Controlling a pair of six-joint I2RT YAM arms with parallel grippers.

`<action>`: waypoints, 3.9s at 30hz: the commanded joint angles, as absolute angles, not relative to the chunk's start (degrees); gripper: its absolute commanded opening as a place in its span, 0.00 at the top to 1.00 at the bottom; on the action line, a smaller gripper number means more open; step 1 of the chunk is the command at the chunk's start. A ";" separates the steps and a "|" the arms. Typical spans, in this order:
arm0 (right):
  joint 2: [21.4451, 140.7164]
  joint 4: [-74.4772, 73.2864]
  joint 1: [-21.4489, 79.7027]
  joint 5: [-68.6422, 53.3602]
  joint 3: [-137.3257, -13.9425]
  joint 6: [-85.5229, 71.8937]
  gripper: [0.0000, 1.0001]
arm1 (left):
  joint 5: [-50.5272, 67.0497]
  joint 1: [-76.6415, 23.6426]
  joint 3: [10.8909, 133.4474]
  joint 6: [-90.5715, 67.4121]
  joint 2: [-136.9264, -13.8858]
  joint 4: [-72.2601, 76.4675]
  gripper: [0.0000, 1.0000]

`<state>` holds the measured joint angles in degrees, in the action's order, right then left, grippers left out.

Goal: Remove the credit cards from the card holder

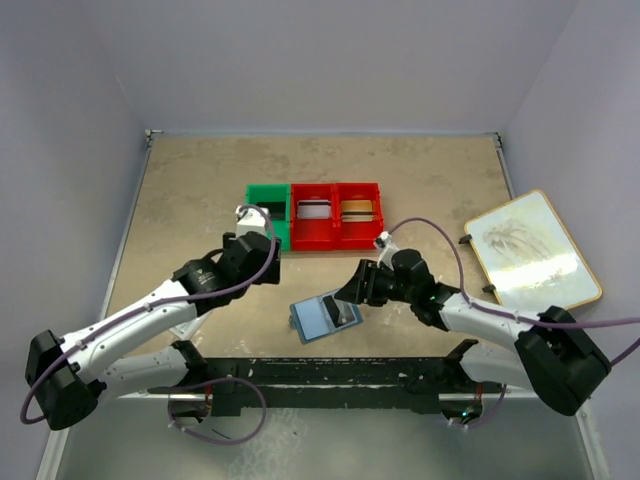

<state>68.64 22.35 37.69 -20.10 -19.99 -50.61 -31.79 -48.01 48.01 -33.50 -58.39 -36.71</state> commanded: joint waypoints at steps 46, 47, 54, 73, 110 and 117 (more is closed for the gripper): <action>56.43 15.22 39.11 -22.49 -11.28 -60.82 0.37 | -6.58 -56.07 34.01 -41.19 -77.15 -2.81 0.43; 58.00 14.99 39.12 -22.38 -12.19 -60.86 0.36 | -7.12 -56.60 33.95 -41.38 -76.90 -3.08 0.44; 70.74 18.02 39.07 -17.08 -22.00 -58.31 0.37 | -11.17 -59.52 31.67 -45.26 -73.97 -2.89 0.49; 68.69 22.51 41.12 -12.58 -25.56 -61.27 0.46 | -28.88 -65.57 29.41 -54.67 -63.52 -11.05 0.56; 88.27 52.14 53.26 0.73 -14.56 -88.92 0.58 | -29.97 -59.82 44.02 -44.47 -74.08 -15.99 0.59; 90.72 55.03 53.26 -1.12 -16.07 -88.33 0.60 | -25.28 -58.04 44.29 -42.27 -78.08 -13.20 0.64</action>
<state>89.71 52.95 52.99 -1.04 -14.13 -89.56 -28.51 -58.83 41.89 -44.56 -75.90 -16.51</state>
